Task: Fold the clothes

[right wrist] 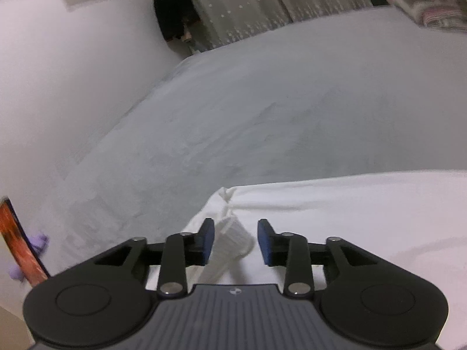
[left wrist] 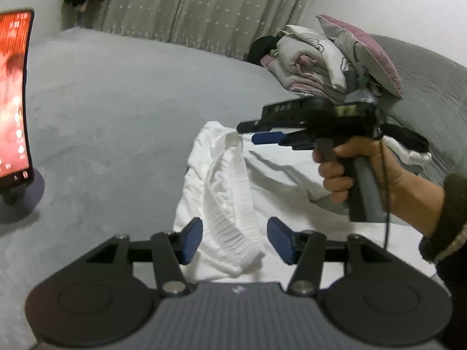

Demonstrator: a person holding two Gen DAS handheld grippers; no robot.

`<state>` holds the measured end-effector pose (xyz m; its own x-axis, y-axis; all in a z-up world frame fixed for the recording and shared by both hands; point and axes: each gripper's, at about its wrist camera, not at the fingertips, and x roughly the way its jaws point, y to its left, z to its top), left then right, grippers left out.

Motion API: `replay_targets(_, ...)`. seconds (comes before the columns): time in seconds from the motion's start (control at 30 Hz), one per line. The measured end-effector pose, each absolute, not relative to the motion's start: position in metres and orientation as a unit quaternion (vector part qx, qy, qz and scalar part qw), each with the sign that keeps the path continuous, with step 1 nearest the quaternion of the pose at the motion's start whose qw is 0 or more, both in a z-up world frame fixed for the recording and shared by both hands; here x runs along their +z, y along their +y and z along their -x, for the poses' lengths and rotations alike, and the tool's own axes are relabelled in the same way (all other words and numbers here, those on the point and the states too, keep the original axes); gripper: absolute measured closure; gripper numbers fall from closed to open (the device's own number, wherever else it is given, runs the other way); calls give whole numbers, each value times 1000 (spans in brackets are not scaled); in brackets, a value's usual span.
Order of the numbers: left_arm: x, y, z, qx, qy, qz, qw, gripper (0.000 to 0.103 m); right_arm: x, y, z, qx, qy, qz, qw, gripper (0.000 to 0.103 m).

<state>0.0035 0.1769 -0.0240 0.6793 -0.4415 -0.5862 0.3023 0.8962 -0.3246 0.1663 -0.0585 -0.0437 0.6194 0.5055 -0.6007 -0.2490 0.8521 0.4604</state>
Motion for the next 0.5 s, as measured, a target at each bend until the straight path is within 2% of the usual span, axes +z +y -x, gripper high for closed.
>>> replay_targets(0.2, -38, 163, -8, -206, 342, 80, 914, 57, -46, -56, -173, 201, 420, -219, 858, 67)
replay_targets(0.3, -43, 156, -11, -194, 347, 70, 915, 68, -48, -57, -174, 194, 429, -239, 849, 67)
replay_targets(0.5, -43, 164, -16, -175, 353, 116, 912, 69, -48, -63, -170, 190, 443, -263, 836, 67)
